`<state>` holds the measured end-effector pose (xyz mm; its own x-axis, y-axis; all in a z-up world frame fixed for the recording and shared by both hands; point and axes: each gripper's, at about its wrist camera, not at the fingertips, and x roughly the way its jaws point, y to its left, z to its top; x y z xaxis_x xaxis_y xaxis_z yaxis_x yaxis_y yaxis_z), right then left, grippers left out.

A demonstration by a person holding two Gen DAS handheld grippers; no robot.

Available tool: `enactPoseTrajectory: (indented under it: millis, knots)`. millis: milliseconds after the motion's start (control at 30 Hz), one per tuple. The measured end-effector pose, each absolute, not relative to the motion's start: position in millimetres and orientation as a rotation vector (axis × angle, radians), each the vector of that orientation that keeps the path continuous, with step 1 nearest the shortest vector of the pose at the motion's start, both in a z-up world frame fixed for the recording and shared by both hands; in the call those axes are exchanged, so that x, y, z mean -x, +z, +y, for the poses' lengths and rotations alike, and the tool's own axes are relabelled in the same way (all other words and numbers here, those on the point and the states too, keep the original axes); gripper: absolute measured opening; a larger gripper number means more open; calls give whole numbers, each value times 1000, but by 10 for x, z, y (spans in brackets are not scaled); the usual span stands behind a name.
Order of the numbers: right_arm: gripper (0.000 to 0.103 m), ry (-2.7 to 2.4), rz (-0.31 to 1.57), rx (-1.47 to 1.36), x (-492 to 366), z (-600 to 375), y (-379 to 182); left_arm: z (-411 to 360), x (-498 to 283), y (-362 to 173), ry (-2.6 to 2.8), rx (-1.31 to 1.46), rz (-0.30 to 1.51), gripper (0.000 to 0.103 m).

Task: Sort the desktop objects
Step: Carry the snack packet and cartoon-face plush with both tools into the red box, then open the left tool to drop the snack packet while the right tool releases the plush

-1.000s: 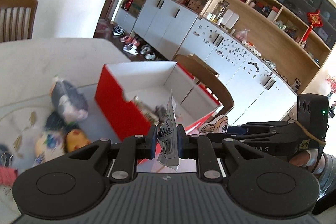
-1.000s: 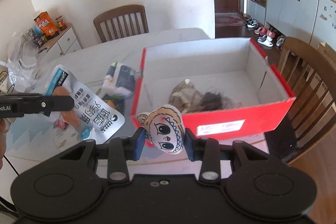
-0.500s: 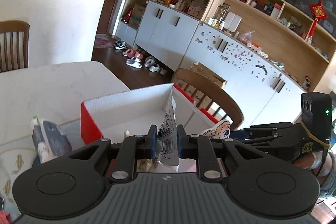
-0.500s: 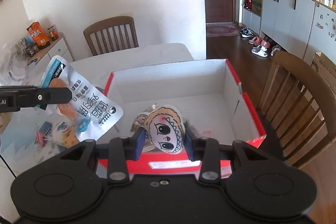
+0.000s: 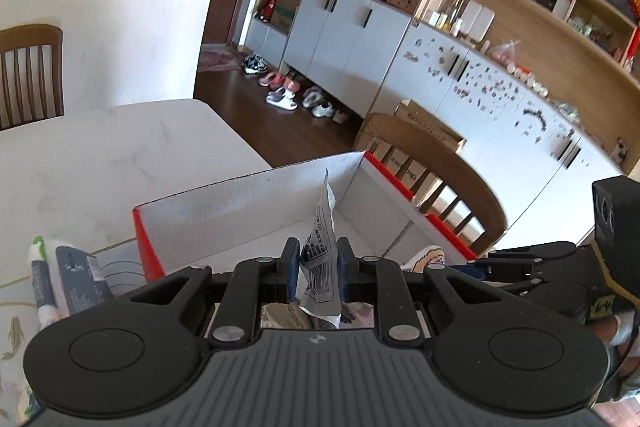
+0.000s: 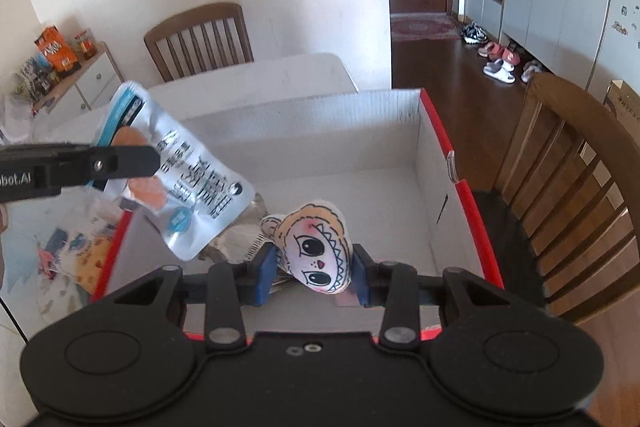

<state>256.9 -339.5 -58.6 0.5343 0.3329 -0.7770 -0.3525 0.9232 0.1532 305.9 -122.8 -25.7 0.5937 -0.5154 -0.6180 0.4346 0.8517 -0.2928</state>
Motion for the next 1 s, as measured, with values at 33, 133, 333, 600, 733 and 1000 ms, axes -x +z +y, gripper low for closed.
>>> enactPoseTrajectory:
  millis: [33,133,333,600,733,1000]
  knots:
    - [38,403,930,31,-2596,-3389,-621,-1261,-3083,-288,-549,102,759,18]
    - [38,403,955,54,-2661,-3367,-701,-1356,-3174,-363,-534,68,768,18]
    - [38,366,980,93,-2793,-3357,-826,-1505,-3339,-502,-508,19,791,18]
    - [38,362,1033,127,-2943,-3372,-973,-1544,-3451,-645,-474,-1,829,18]
    - [38,376,1051,136,-2991,-3340,-1017,-1547,-3508,-709,-458,2,864,18]
    - [39,391,1097,166,-2999,-3295,-1166,-1569,-3540,-799,-467,-10,924,18]
